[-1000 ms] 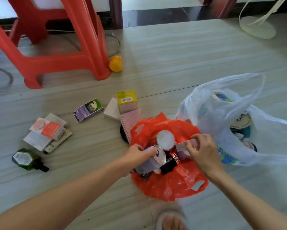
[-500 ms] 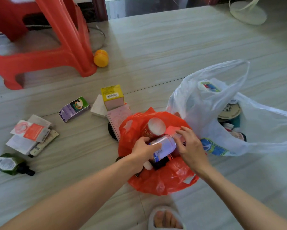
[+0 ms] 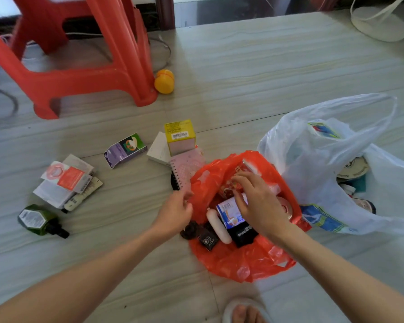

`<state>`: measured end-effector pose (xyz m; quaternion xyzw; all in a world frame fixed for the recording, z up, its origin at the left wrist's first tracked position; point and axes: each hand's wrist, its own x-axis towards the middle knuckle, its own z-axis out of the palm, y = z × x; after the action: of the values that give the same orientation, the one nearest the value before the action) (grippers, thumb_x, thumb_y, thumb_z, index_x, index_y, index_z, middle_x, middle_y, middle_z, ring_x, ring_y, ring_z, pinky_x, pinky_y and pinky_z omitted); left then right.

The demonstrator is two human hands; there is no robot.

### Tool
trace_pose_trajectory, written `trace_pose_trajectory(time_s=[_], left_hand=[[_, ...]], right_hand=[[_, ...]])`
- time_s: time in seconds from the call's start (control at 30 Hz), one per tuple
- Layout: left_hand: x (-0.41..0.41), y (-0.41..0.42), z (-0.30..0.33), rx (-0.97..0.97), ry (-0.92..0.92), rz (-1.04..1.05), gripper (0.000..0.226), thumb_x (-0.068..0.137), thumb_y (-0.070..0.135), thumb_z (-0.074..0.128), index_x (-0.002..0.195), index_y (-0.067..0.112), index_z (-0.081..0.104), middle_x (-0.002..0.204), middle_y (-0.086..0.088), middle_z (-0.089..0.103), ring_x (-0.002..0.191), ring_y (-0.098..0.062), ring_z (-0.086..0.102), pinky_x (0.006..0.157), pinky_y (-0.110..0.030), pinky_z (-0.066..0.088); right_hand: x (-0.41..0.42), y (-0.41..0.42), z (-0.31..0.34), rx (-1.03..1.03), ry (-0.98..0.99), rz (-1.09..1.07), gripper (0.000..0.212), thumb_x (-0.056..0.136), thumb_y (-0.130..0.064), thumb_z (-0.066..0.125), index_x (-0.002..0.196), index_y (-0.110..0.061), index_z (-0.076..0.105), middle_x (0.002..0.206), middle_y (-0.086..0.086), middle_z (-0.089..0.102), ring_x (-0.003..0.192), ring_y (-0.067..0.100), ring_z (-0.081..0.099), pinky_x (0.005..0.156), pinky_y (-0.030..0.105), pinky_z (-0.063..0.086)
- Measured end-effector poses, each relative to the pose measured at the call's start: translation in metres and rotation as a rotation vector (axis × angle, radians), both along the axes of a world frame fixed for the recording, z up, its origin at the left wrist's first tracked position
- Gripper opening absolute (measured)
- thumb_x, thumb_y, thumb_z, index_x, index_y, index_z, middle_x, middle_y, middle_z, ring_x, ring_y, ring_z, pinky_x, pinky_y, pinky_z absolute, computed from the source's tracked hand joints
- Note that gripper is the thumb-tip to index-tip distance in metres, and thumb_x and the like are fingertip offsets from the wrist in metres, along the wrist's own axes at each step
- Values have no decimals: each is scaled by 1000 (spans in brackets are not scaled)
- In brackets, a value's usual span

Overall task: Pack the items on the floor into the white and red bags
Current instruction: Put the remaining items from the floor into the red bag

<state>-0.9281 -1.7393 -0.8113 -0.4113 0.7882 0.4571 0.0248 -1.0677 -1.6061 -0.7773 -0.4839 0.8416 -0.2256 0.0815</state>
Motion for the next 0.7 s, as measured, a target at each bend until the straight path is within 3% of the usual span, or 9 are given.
trace_pose_trajectory(time_s=[0.13, 0.33, 0.43, 0.53, 0.63, 0.7], left_hand=[[11, -51, -17, 111, -109, 327, 48, 86, 17, 59, 131, 8, 43, 131, -13, 50, 115, -25, 51, 94, -32, 42], [-7, -66, -46, 267, -79, 302, 72, 81, 33, 68, 138, 9, 33, 137, -10, 45, 122, -23, 46, 97, -34, 41], [-23, -63, -51, 320, 4, 317, 52, 79, 28, 69, 123, 11, 48, 123, -6, 58, 110, -22, 55, 89, -34, 46], [-23, -68, -54, 328, -22, 313, 34, 82, 25, 67, 111, 10, 56, 110, -4, 62, 98, -19, 59, 81, -30, 47], [-7, -75, -57, 389, 15, 333, 25, 82, 20, 66, 105, 14, 59, 108, -4, 65, 96, -19, 61, 85, -33, 50], [9, -77, -53, 393, 44, 378, 19, 84, 16, 63, 101, 17, 55, 104, -4, 64, 92, -17, 60, 80, -31, 49]], right_hand=[[-3, -64, -6, 25, -10, 40, 30, 82, -9, 55, 111, -3, 59, 108, 15, 60, 99, 33, 58, 86, 36, 46], [-30, -152, -9, 110, -61, 22, 62, 85, -30, 62, 137, -6, 37, 133, 17, 42, 122, 32, 41, 102, 36, 33], [-33, -189, -19, 229, -142, 18, 87, 79, -43, 67, 145, -11, 20, 147, 16, 26, 132, 33, 29, 108, 38, 26], [-37, -209, -28, 370, -61, 198, 93, 80, -38, 68, 148, -12, 10, 154, 10, 14, 137, 31, 19, 112, 39, 21], [-44, -215, -30, 402, 141, 260, 81, 80, -34, 67, 142, -8, 23, 141, 15, 31, 125, 34, 32, 100, 41, 35], [-43, -211, -30, 379, 222, 225, 70, 77, -39, 67, 131, -7, 36, 129, 16, 38, 116, 33, 36, 92, 43, 41]])
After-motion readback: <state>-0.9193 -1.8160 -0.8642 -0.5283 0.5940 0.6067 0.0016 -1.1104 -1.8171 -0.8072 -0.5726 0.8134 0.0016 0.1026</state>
